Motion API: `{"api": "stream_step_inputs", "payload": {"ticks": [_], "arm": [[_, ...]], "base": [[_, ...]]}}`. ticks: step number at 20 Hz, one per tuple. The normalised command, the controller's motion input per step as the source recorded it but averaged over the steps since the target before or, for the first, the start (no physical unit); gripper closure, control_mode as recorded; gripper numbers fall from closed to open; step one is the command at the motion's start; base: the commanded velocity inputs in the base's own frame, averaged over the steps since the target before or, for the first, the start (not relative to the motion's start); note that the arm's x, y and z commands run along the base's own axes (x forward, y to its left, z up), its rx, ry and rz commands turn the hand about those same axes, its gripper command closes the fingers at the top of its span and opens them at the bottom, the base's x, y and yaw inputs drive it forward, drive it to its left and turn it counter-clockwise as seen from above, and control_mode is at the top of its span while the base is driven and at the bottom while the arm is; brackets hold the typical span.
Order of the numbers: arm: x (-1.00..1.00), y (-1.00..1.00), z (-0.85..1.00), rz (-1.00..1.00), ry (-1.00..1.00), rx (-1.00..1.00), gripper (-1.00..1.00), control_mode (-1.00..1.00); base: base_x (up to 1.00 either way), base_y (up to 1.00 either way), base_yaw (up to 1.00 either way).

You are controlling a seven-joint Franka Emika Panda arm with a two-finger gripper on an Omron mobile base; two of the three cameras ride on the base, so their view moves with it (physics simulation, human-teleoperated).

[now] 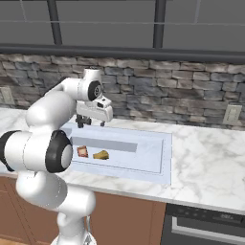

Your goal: Pick up the sponge and bar soap from the sink, and place them back in the cabinet, and close the cabinet doors.

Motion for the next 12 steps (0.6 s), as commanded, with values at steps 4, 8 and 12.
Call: {"api": "stream_step_inputs", "payload": {"ticks": [4, 8, 12], "arm": [[0.13, 0.09, -0.15, -0.02, 0.0, 0.0, -1.0, -1.0], [0.15, 0.01, -0.15, 0.0, 0.0, 0.0, -1.0, -1.0], [0.16, 0.0, -0.15, 0.0, 0.0, 0.0, -1.0, -1.0]], "base": [[0.0, 0.0, 0.0], [0.0, 0.0, 0.0], [0.0, 0.0, 0.0]]}}
